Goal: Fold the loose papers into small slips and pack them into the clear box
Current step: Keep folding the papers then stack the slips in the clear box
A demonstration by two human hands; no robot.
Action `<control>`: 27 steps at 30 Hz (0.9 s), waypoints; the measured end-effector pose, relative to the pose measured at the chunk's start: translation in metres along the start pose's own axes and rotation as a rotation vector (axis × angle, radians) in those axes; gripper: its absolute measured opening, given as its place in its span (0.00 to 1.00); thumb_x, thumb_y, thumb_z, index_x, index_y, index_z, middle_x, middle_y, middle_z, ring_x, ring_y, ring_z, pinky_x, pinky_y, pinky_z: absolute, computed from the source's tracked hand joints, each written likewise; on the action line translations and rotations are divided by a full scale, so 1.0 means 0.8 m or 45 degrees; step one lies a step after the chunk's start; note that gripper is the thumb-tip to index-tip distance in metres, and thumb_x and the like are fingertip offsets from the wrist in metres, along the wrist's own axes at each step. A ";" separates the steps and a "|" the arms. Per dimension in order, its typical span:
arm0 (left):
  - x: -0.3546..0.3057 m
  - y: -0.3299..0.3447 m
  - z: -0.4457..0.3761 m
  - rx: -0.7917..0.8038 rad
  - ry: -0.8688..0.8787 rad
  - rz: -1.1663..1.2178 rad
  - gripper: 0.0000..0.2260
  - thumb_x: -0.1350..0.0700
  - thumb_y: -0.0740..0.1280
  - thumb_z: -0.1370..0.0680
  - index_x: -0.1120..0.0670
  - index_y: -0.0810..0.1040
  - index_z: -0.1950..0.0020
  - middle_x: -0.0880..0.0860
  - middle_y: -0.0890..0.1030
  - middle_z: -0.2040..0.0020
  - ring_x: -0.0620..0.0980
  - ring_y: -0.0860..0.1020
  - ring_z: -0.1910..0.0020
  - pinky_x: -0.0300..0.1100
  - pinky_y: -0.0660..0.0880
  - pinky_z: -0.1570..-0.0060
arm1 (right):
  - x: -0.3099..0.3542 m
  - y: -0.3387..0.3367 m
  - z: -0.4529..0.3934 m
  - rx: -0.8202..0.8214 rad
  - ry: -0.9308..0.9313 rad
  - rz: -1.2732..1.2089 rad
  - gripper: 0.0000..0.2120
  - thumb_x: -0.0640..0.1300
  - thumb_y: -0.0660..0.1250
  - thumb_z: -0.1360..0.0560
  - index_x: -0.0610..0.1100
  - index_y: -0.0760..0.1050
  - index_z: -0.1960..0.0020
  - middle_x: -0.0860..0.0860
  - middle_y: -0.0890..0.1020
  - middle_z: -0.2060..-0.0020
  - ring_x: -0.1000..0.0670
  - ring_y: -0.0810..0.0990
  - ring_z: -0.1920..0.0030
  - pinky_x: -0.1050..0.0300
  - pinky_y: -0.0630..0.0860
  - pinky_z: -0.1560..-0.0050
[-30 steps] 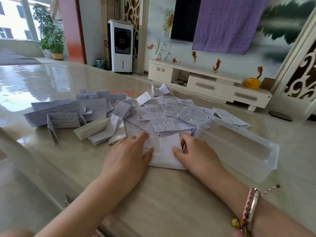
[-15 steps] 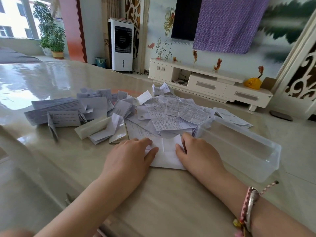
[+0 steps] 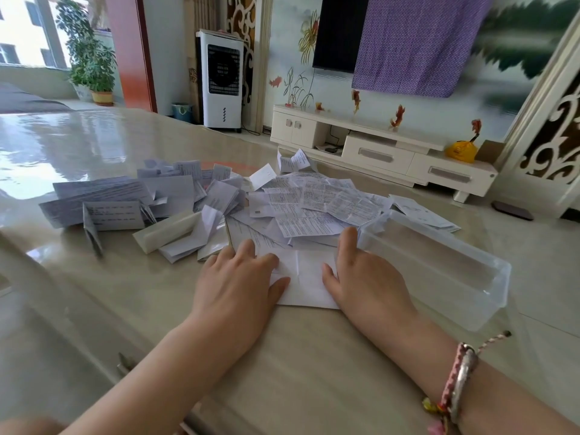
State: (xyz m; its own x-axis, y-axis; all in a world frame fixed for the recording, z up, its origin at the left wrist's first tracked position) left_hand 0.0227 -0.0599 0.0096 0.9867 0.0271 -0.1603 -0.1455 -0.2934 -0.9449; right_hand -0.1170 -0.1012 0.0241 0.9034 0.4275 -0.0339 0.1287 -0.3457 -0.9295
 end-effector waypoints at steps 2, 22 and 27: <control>-0.001 0.001 0.002 0.030 0.021 0.000 0.20 0.37 0.52 0.21 0.40 0.67 0.31 0.47 0.69 0.40 0.51 0.68 0.37 0.42 0.65 0.37 | 0.009 -0.012 0.008 -0.068 -0.147 -0.221 0.16 0.51 0.61 0.22 0.44 0.63 0.40 0.53 0.70 0.56 0.47 0.74 0.51 0.56 0.65 0.60; -0.003 0.010 -0.006 0.136 0.347 0.647 0.25 0.30 0.61 0.34 0.42 0.80 0.44 0.40 0.76 0.49 0.40 0.73 0.51 0.34 0.69 0.49 | 0.016 -0.015 0.022 0.047 -0.426 -0.563 0.10 0.53 0.61 0.22 0.52 0.78 0.46 0.58 0.82 0.54 0.60 0.79 0.53 0.59 0.76 0.51; 0.012 -0.004 -0.013 -0.031 0.179 0.791 0.06 0.54 0.68 0.22 0.50 0.84 0.53 0.47 0.80 0.55 0.45 0.78 0.56 0.39 0.72 0.53 | -0.017 -0.009 0.009 0.004 -0.062 -0.870 0.08 0.53 0.68 0.25 0.51 0.77 0.60 0.58 0.80 0.67 0.58 0.79 0.64 0.65 0.73 0.61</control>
State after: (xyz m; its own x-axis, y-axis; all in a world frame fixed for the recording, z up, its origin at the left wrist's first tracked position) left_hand 0.0334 -0.0685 0.0142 0.7193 -0.2804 -0.6356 -0.6935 -0.2355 -0.6809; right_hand -0.1331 -0.0988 0.0288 0.6006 0.5856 0.5444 0.6620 0.0175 -0.7493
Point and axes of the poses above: each hand's wrist, its own z-axis away from the middle knuckle, its own y-axis out of the palm, x = y × z, the point moved 9 cm from there along -z, towards the middle knuckle
